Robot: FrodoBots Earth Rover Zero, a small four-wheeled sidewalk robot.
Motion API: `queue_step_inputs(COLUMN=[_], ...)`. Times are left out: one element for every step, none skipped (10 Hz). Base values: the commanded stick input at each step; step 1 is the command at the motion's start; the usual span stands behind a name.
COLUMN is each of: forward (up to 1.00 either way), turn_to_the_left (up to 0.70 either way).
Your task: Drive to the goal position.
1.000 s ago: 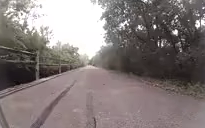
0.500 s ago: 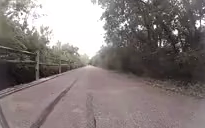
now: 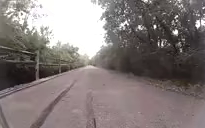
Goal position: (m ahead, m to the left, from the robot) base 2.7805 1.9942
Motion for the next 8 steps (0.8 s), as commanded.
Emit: queue_step_inputs(forward=[0.07, 0.07, 0.07, 0.07, 0.07, 0.07, 0.07, 0.07], turn_to_the_left=[0.0, 0.0, 0.0, 0.0, 0.0, 0.0, 0.0, 0.0])
